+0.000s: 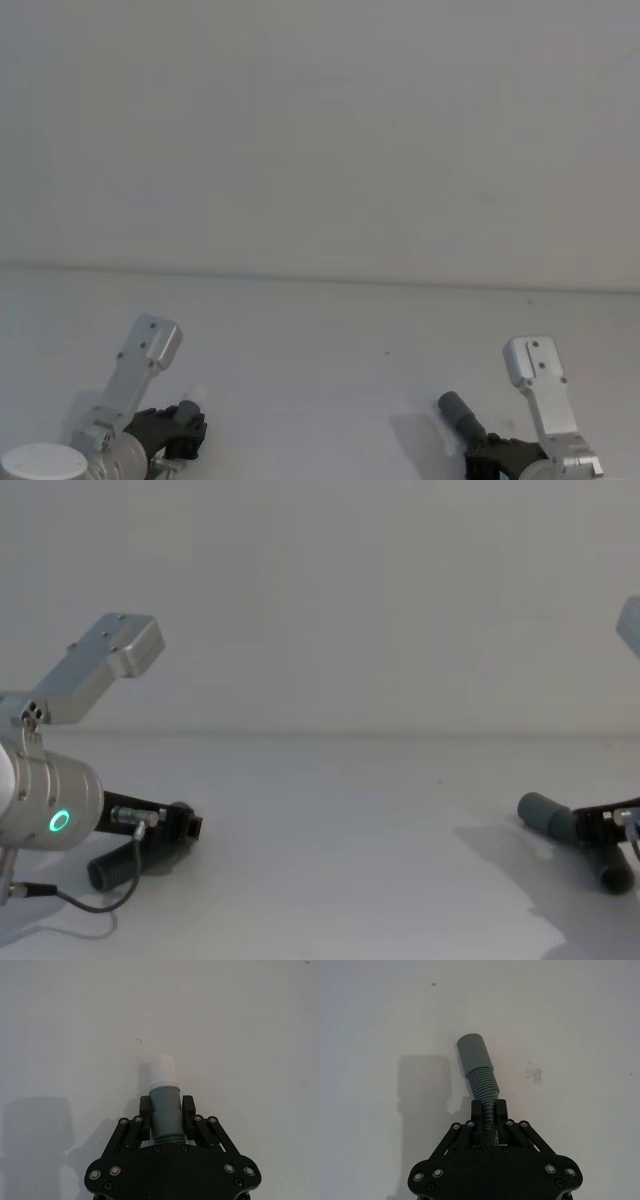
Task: Use both hands to pick up one end of the pipe from the table, align the ends, and insert them.
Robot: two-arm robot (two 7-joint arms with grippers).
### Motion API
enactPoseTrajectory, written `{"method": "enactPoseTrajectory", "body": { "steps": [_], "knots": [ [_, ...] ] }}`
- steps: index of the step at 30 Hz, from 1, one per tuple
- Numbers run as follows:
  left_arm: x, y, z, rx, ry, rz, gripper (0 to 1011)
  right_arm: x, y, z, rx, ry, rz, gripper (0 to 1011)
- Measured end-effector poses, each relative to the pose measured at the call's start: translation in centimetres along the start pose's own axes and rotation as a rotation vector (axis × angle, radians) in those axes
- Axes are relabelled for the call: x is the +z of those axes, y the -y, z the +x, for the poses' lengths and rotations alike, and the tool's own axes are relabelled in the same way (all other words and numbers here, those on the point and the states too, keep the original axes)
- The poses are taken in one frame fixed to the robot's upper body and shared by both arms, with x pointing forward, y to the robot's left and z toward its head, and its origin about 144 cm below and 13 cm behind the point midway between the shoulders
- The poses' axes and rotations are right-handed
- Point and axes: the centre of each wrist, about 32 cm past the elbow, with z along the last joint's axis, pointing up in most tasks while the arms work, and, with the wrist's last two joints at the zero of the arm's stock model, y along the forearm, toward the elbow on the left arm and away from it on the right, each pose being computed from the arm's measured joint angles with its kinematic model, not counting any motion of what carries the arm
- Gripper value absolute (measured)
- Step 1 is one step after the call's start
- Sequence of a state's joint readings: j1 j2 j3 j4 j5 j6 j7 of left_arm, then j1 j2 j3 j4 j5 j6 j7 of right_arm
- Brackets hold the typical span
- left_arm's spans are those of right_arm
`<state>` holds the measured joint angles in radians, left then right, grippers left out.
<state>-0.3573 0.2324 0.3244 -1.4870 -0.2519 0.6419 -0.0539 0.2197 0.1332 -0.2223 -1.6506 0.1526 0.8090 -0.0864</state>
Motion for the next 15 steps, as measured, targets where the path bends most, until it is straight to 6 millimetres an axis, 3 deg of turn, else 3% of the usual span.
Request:
{"method": "enactPoseTrajectory", "body": {
  "steps": [9, 15],
  "knots": [
    [0.00, 0.00, 0.00, 0.000, 0.000, 0.000, 340, 0.00, 0.00, 0.00, 0.000, 0.000, 0.000, 133],
    [0.00, 0.00, 0.00, 0.000, 0.000, 0.000, 340, 0.00, 0.00, 0.00, 0.000, 0.000, 0.000, 351]
  ]
}}
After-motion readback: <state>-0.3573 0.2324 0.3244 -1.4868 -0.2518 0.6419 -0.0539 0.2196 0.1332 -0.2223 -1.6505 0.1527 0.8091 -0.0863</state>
